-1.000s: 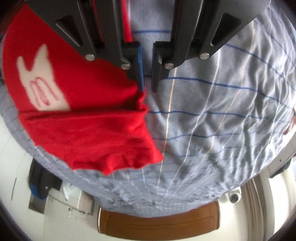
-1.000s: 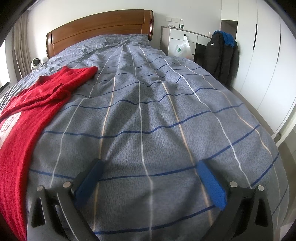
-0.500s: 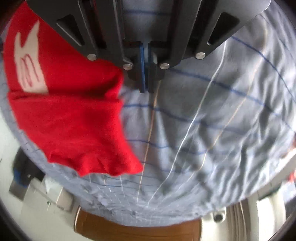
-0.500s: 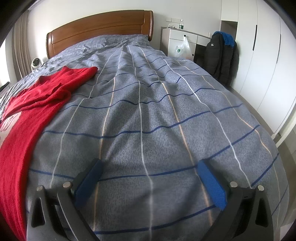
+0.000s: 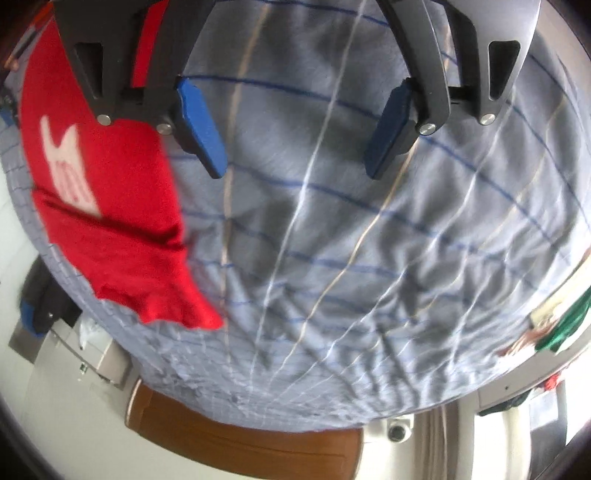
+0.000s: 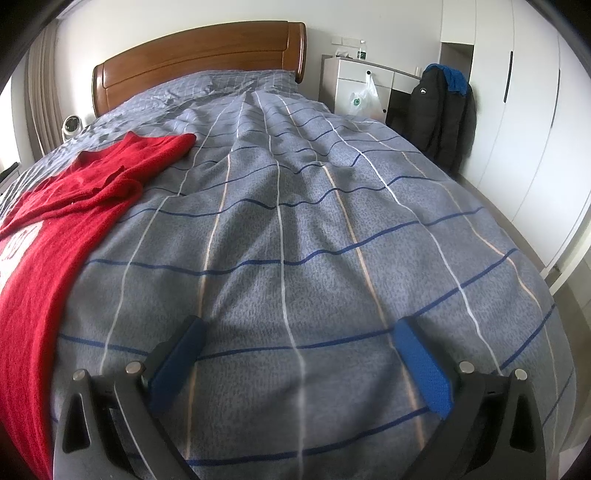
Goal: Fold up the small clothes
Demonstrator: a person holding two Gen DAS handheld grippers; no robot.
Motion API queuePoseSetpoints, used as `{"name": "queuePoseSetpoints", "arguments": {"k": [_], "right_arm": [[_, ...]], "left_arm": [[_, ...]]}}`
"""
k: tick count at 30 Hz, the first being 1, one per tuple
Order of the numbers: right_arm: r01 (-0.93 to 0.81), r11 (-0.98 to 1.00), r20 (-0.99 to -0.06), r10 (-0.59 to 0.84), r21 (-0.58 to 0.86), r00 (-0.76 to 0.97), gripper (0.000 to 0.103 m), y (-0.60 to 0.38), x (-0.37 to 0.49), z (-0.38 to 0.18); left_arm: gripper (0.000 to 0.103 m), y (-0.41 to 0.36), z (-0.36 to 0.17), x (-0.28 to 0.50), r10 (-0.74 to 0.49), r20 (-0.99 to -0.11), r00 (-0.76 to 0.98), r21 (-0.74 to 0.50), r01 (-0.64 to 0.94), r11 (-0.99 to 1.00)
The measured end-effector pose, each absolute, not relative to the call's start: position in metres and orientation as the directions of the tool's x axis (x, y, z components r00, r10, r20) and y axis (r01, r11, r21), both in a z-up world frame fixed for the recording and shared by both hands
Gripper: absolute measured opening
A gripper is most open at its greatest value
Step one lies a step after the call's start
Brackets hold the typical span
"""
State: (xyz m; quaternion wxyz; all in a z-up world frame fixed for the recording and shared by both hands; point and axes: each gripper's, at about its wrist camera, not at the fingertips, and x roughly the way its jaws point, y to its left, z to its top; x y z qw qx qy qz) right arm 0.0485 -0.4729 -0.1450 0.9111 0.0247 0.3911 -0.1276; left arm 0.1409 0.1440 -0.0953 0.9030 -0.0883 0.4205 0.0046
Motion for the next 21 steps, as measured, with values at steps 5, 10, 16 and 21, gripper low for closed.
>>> {"name": "queuePoseSetpoints", "arguments": {"k": [5, 10, 16, 21], "right_arm": [[0.258, 0.964, -0.711, -0.228, -0.067, 0.665, 0.101, -0.471, 0.047, -0.145], [0.258, 0.964, -0.700, -0.231, -0.070, 0.676, 0.102, -0.470, 0.046, -0.146], [0.257, 0.964, -0.685, -0.234, -0.071, 0.690, 0.102, -0.469, 0.041, -0.146], [0.256, 0.964, -0.686, -0.233, -0.070, 0.689, 0.102, -0.469, 0.041, -0.146]], "left_arm": [[0.085, 0.140, -0.111, 0.124, -0.052, -0.727, 0.684, -0.112, -0.044, 0.993], [0.094, 0.134, -0.114, 0.126, -0.038, -0.726, 0.687, -0.089, -0.039, 0.995], [0.098, 0.127, -0.117, 0.126, -0.011, -0.727, 0.687, -0.054, -0.042, 0.998], [0.100, 0.125, -0.119, 0.125, 0.004, -0.724, 0.689, -0.035, -0.043, 0.998]]}}
